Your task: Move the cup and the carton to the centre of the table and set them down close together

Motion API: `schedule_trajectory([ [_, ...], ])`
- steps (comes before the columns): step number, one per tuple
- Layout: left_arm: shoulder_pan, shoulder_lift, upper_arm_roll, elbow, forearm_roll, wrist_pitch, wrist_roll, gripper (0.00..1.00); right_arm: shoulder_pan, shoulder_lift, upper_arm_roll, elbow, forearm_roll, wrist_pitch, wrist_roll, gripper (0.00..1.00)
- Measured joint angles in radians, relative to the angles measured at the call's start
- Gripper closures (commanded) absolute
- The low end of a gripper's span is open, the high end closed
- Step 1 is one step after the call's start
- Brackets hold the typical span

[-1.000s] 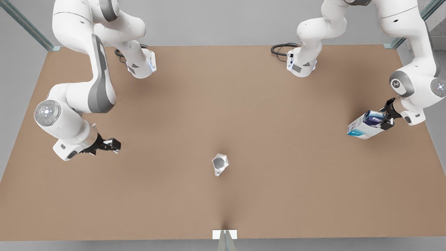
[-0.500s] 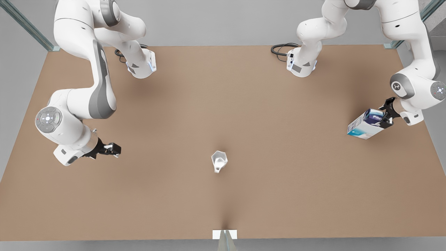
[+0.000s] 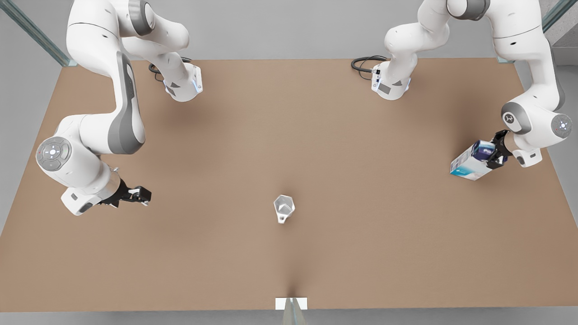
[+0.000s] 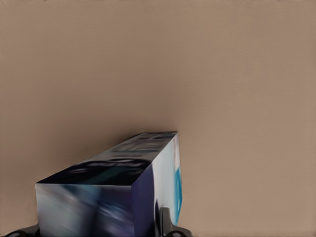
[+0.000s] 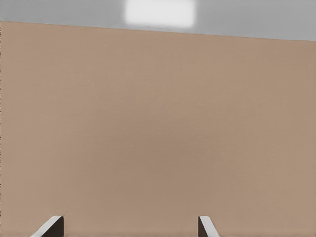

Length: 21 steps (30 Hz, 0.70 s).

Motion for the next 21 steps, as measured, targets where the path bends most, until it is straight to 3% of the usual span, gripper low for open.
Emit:
schedule_trajectory([
  [3,-0.003,0.004,-0.009,0.014,0.001,-0.003,-0.002,0.47,0.001,0.000,0.001,0.000,0.000,-0.002,0.001,0.00],
  [5,-0.001,0.002,-0.009,0.014,-0.007,-0.006,0.000,0.50,0.000,0.000,0.001,0.000,-0.001,-0.002,0.001,0.00],
  [16,-0.057,-0.122,-0.034,0.014,-0.006,-0.115,-0.044,0.46,-0.006,-0.007,-0.001,-0.001,-0.004,-0.024,-0.002,0.00],
  [21,0.020,-0.147,-0.340,0.109,0.007,-0.223,-0.664,0.46,-0.013,-0.008,-0.001,-0.002,-0.002,-0.023,-0.002,0.00],
])
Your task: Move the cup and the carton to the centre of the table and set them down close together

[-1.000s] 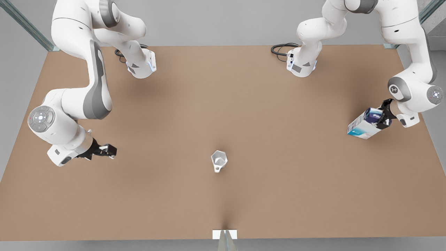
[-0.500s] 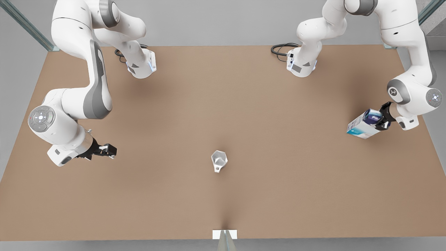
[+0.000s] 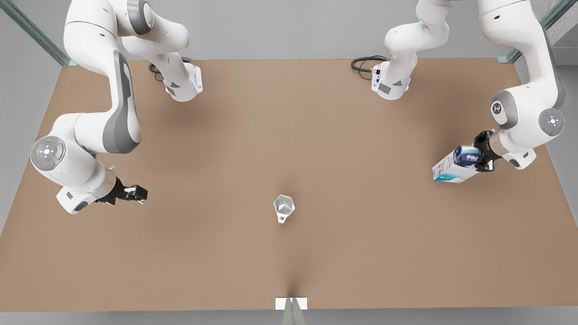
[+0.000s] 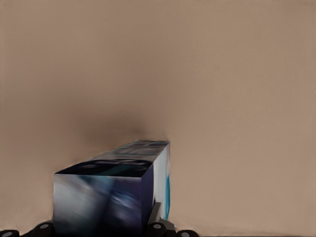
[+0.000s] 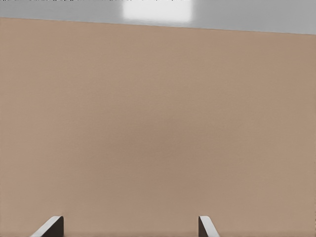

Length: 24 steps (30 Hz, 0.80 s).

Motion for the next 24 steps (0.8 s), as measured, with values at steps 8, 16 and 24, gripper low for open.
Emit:
schedule_trajectory([
  [8,-0.295,0.258,-0.620,0.331,0.069,-0.058,-0.496,0.44,-0.002,0.000,0.000,0.000,-0.003,0.000,-0.001,0.00],
  [16,-0.400,0.476,-0.650,0.425,0.242,-0.031,-0.630,0.44,0.000,0.006,0.000,0.000,-0.011,0.001,0.000,0.00],
  [24,-0.434,0.533,-0.650,0.456,0.336,-0.030,-0.666,0.12,0.000,0.006,0.000,-0.002,-0.011,0.000,0.000,0.00],
])
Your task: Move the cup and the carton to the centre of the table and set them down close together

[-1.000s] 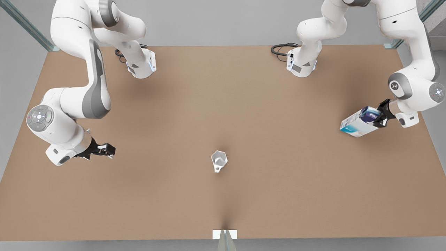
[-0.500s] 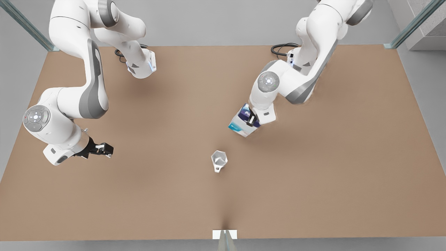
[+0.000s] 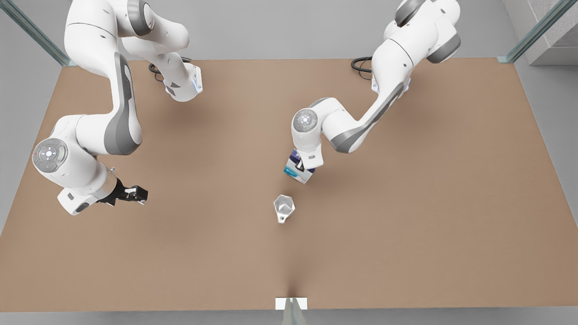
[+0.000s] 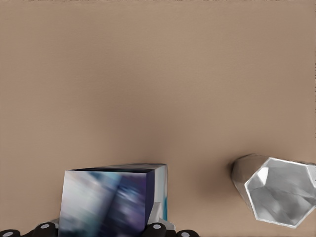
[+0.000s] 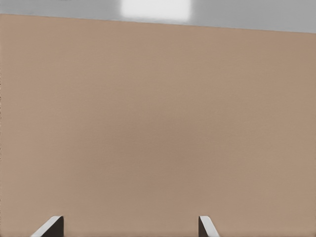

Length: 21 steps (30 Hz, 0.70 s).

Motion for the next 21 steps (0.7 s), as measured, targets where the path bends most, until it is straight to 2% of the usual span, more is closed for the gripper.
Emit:
schedule_trajectory([
  [1,-0.001,0.000,0.000,0.000,0.009,0.002,0.001,0.00,0.000,0.000,0.000,0.000,0.000,0.000,0.000,0.00],
  [11,-0.019,0.000,0.007,0.019,0.023,-0.013,-0.037,0.00,-0.003,0.000,0.002,0.003,0.009,0.005,0.003,0.00],
  [17,-0.037,-0.003,0.012,0.049,0.018,-0.145,-0.033,0.00,-0.002,0.000,0.002,0.005,0.005,0.011,0.003,0.00],
  [21,-0.037,-0.003,0.009,0.076,0.011,-0.162,-0.033,0.00,-0.001,0.001,0.002,0.005,0.005,0.011,0.005,0.00],
])
